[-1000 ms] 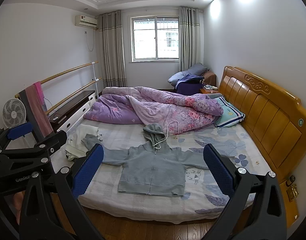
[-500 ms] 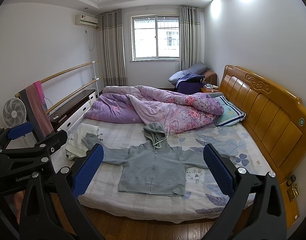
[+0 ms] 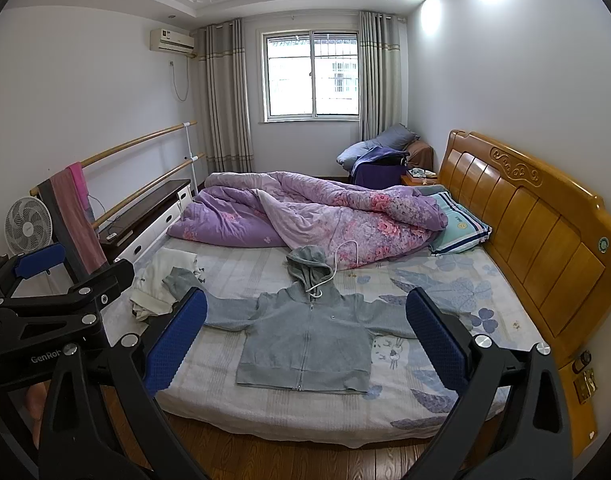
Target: Fold large clothes
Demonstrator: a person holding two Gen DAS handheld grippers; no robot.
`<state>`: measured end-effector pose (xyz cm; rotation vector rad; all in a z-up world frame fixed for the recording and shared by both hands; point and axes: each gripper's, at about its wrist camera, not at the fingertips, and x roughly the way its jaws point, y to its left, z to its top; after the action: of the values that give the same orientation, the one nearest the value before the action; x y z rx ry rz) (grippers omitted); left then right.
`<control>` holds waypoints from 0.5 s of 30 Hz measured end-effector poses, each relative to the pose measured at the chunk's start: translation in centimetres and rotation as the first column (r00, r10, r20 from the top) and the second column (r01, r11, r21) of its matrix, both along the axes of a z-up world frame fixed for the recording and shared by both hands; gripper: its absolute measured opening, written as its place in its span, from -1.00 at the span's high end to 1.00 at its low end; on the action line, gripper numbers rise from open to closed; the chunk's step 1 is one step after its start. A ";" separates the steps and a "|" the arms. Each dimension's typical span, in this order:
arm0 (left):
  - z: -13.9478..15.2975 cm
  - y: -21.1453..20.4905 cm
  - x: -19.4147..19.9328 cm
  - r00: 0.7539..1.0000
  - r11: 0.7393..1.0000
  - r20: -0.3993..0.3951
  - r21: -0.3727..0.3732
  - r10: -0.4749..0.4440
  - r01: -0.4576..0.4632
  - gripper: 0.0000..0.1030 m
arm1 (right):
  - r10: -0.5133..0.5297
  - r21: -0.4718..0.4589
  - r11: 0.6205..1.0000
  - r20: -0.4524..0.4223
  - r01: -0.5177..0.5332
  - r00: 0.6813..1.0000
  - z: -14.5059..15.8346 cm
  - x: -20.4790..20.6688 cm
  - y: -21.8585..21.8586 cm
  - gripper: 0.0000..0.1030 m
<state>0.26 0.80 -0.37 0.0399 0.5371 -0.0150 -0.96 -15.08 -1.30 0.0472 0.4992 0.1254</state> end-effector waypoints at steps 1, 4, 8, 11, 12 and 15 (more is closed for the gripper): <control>0.0 0.0 0.0 1.000 1.000 0.001 0.001 0.000 0.000 -0.91 | 0.000 0.000 1.000 0.000 0.000 1.000 0.0 0.0 0.0 -0.86; -0.1 0.3 0.0 1.000 1.000 0.001 0.002 0.002 -0.002 -0.91 | 0.001 0.000 1.000 -0.001 -0.001 1.000 0.0 0.0 0.0 -0.86; -0.3 0.7 0.0 1.000 1.000 -0.001 0.004 0.006 -0.006 -0.91 | 0.003 0.001 1.000 -0.006 -0.003 1.000 -0.1 0.2 0.1 -0.86; -0.1 0.3 0.0 1.000 1.000 -0.002 0.001 0.002 -0.002 -0.91 | 0.006 0.001 1.000 -0.008 -0.006 1.000 -0.1 0.5 0.1 -0.86; -0.1 0.3 0.0 1.000 1.000 -0.001 0.002 0.002 -0.002 -0.91 | 0.005 0.001 1.000 -0.007 -0.005 1.000 -0.2 0.5 0.2 -0.86; -0.2 0.6 -0.1 1.000 1.000 -0.001 0.004 0.004 -0.004 -0.91 | 0.007 0.004 1.000 -0.009 -0.007 1.000 -0.1 0.6 0.0 -0.86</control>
<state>0.21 1.37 -0.62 0.0426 0.5381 -0.0102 -0.38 -15.11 -1.43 0.0499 0.5082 0.1329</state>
